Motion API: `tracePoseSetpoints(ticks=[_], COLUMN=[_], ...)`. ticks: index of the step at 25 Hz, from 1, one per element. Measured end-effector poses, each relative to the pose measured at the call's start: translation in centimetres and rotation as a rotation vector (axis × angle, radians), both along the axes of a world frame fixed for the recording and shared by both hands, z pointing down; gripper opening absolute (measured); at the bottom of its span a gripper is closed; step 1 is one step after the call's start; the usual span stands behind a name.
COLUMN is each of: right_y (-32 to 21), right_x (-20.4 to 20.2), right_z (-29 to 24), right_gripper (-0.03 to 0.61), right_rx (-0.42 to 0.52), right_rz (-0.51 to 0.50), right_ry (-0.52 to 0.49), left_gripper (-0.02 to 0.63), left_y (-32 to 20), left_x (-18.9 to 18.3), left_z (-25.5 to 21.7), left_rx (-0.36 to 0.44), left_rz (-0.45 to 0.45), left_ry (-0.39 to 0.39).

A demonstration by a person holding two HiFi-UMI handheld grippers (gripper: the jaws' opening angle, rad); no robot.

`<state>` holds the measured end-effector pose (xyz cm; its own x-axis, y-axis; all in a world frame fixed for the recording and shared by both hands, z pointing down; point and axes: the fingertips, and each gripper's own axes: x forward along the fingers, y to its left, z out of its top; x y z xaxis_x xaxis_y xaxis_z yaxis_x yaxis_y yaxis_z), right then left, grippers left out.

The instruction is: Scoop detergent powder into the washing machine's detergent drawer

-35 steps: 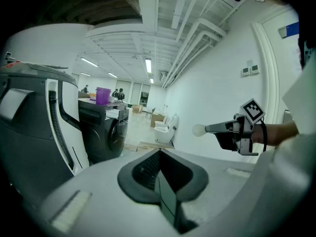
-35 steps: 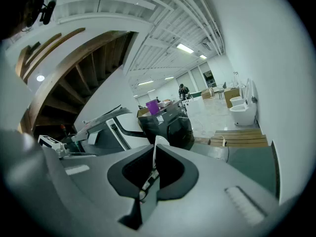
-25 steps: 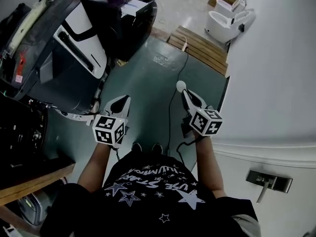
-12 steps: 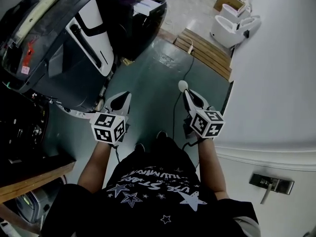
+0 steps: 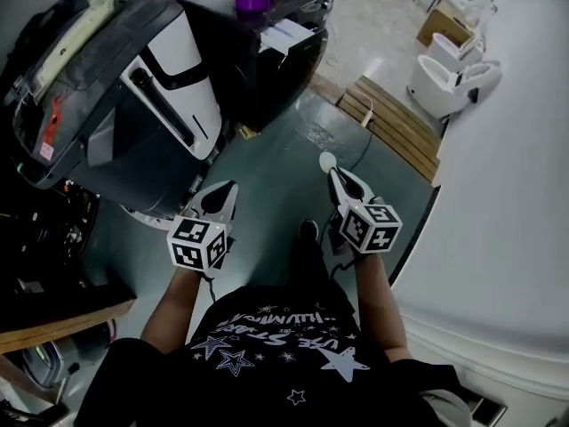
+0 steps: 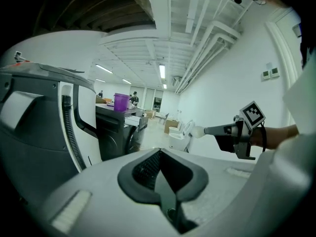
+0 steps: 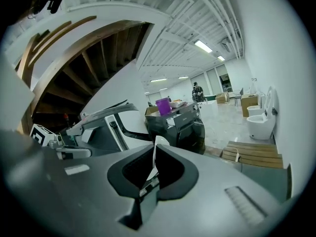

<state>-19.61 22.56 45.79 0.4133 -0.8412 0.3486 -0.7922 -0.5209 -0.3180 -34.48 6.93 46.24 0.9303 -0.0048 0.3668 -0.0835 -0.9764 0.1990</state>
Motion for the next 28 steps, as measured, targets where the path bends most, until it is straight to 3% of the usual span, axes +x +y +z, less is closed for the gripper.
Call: tracePoseSetpoints(ticks=[8,14,19,28], right_y=[-3.3,-4.9,-6.2,-12.3], right_x=[16.1,25.5,30.5,35.5], right_z=[-0.4,-0.6,-0.8,-1.4], right_gripper=[0.034,0.034,0.034,0.034], right_rx=[0.034,0.045,0.054,0.076], right_rz=[-0.103,-0.172,-0.193,-0.231], right_ry=[-0.021,-0.011,-0.022,-0.040], left_gripper=[0.000,0.002,0.001,0.001], left_y=[-1.3,-2.0,-2.9,-8.3], left_x=[15.1,24.1,27.9,31.5], left_z=[-1.1,-1.5,-1.9,-1.9], left_rx=[0.033,0.052,0.048,0.029], left_rz=[-0.080,-0.144,-0.182,-0.262], left_ry=[0.004,0.015,0.008,0.016])
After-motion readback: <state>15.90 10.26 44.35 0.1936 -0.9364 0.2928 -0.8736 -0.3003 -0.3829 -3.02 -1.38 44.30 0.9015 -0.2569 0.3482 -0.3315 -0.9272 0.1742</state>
